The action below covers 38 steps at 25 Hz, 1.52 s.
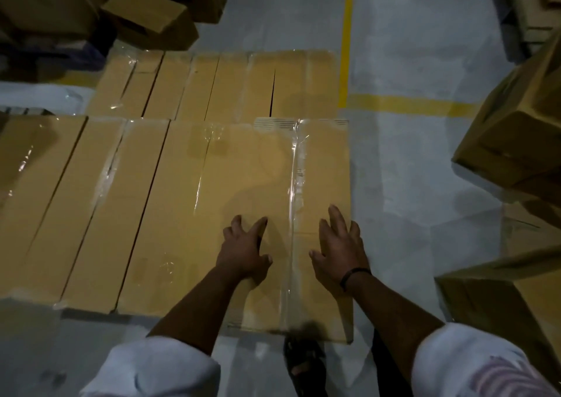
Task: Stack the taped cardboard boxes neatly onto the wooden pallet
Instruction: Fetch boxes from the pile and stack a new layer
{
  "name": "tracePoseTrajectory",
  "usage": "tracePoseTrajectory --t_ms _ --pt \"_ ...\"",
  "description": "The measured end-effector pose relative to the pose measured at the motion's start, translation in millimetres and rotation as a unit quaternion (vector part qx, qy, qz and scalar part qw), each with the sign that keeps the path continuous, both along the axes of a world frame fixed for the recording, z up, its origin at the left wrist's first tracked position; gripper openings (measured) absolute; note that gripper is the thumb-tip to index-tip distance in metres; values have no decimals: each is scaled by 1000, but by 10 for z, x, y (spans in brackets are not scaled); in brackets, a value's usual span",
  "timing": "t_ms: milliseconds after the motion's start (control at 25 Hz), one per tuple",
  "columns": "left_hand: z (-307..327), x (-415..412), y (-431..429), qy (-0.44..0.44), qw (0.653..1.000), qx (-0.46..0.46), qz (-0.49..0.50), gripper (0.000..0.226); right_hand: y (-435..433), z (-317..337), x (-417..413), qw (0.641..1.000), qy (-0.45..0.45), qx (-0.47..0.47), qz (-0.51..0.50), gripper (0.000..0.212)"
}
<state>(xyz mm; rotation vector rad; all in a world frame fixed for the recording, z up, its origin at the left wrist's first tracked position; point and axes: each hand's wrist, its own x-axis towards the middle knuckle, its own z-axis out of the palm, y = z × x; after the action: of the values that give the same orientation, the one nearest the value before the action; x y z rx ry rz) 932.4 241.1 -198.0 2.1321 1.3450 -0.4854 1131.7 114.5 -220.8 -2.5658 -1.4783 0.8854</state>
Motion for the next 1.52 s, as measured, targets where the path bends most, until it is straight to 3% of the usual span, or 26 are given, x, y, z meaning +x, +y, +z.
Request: tracePoseTrajectory --t_ms 280,520,720,840,1080,1200,1360,1520 --pt "-243 -37 -183 87 991 32 -100 112 -8 -142 13 997 23 -70 30 81" --pt "-204 -377 -618 100 984 31 -141 123 -346 45 -215 993 44 -105 38 71" --pt "-107 -690 -900 102 977 26 -185 128 -850 39 -512 991 50 -115 45 74" --pt "-92 -829 -987 98 973 32 -205 121 -1069 9 -646 991 39 -116 57 74" --pt "-141 -930 -988 37 980 59 -184 69 -1313 -64 -724 996 6 -71 51 64" --pt "-245 -988 -1046 29 979 74 -187 67 -1456 -212 -735 998 -35 -2 56 48" --pt "-375 -1162 -1227 -1 978 92 -188 85 -1747 -559 -868 991 -76 99 51 31" --pt "-499 -1261 -1414 -29 978 116 -168 89 -1980 -766 -1010 987 -75 141 6 52"
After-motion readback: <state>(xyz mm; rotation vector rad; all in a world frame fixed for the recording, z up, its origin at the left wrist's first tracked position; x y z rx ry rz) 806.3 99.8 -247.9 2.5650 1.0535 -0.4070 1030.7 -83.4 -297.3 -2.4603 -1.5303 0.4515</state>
